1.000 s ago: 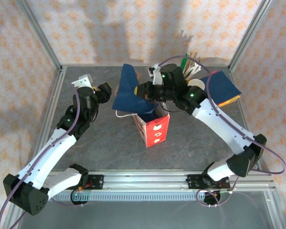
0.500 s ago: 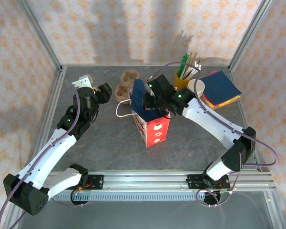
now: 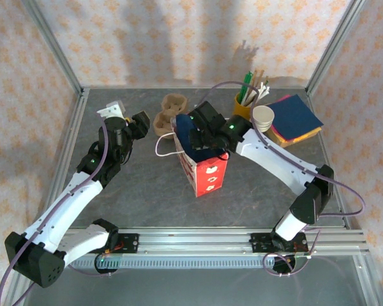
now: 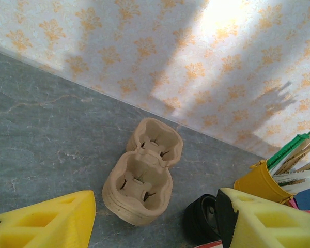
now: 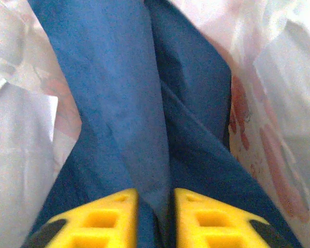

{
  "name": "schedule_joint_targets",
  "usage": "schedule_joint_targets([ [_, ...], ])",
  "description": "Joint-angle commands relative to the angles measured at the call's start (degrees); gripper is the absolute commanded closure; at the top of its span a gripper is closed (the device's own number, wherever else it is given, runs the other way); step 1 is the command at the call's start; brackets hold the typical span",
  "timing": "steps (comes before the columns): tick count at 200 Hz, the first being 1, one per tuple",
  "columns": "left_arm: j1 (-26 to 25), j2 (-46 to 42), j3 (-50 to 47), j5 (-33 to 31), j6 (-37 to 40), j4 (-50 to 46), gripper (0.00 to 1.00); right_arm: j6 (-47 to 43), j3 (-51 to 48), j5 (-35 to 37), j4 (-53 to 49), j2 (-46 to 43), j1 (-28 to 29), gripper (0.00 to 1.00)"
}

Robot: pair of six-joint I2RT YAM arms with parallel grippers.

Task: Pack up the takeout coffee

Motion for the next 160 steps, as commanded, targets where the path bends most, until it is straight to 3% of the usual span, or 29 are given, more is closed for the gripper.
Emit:
schedule_joint_targets([
  [1, 0.6, -1.14, -1.07, -0.71, -0.24, 0.76, 0.35, -0.92, 3.26, 0.21, 0.57, -2.35, 0.33, 0.7],
  [33, 0.55, -0.72, -0.3, -1.44, 0.63, 0.6, 0.35, -3.07, 10.32, 1.64, 0.77, -2.42, 0.32, 0.54],
  [76, 0.57, -0.49, 2.15, -3.83, 2.8, 0.4, 0.34, -5.7, 16.47, 4.83, 4.03, -3.73, -1.81, 0.48],
  [121, 1.96, 1.42, 4.2, -9.0, 6.75, 2.01, 0.31, -8.48, 10.56, 8.66, 12.88, -11.81, -12.06, 0.27],
  [142, 4.54, 2.21, 4.96, -11.81, 8.26, 2.36, 0.19, -6.9, 2.99, 9.57, 17.33, -16.81, -20.97, 0.22],
  [160, 8.07, 1.32, 3.45, -12.88, 10.17, 5.1, 0.1, -6.08, -6.32, 4.69, 23.28, -22.02, -29.72, 0.16],
])
